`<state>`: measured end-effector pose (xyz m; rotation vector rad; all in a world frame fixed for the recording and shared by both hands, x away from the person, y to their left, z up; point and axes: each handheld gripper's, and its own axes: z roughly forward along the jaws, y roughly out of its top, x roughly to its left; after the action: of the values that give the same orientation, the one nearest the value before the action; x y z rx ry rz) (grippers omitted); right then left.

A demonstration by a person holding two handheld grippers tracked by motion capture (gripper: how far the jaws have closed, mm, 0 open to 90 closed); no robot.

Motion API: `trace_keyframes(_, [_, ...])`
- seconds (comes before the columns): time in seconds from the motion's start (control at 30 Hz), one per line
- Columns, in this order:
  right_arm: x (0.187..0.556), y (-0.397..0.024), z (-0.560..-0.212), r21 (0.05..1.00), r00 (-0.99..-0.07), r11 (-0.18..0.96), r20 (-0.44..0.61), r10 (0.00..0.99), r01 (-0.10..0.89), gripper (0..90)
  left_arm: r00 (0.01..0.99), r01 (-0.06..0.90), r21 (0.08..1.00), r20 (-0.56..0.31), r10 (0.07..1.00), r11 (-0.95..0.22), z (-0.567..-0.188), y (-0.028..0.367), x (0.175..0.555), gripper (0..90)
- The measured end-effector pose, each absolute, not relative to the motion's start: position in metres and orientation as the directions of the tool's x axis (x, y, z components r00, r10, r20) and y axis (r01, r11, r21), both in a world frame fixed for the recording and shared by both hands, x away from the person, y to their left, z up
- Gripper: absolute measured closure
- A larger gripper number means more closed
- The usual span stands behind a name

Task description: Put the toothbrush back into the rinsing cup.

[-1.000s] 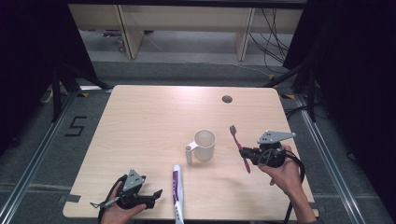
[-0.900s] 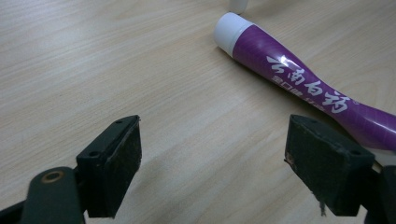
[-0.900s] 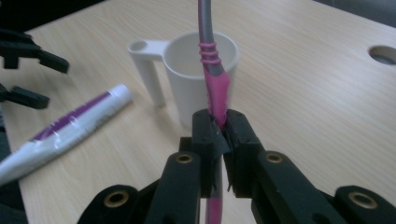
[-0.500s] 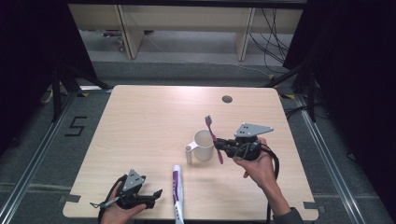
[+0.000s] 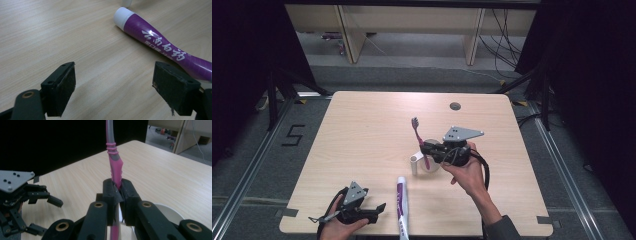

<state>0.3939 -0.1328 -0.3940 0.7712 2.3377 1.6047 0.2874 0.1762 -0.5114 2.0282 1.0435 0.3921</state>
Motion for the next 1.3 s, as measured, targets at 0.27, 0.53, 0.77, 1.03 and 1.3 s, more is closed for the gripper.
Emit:
trace_keyframes(0.27, [0.405, -0.118, -0.392, 0.929, -0.841, 0.223, 0.142, 0.522, 0.295, 83.9, 0.612, 0.538, 0.773, -0.085, 0.786, -0.336, -0.511, 0.176, 0.288, 18.5])
trace_keyframes(0.53, [0.413, -0.11, -0.395, 0.931, -0.837, 0.197, 0.165, 0.522, 0.306, 83.8, 0.613, 0.539, 0.773, -0.088, 0.786, -0.334, -0.511, 0.176, 0.288, 18.5])
trace_keyframes(0.77, [0.418, -0.103, -0.397, 0.931, -0.83, 0.18, 0.182, 0.528, 0.319, 83.8, 0.615, 0.536, 0.774, -0.084, 0.784, -0.338, -0.511, 0.177, 0.288, 18.5])
trace_keyframes(1.03, [0.418, -0.102, -0.404, 0.926, -0.831, 0.203, 0.169, 0.53, 0.317, 83.8, 0.62, 0.536, 0.769, -0.077, 0.781, -0.35, -0.51, 0.178, 0.288, 18.5])
trace_keyframes(1.3, [0.416, -0.102, -0.415, 0.921, -0.836, 0.233, 0.148, 0.528, 0.311, 83.7, 0.615, 0.536, 0.774, -0.084, 0.784, -0.338, -0.511, 0.177, 0.288, 18.5])
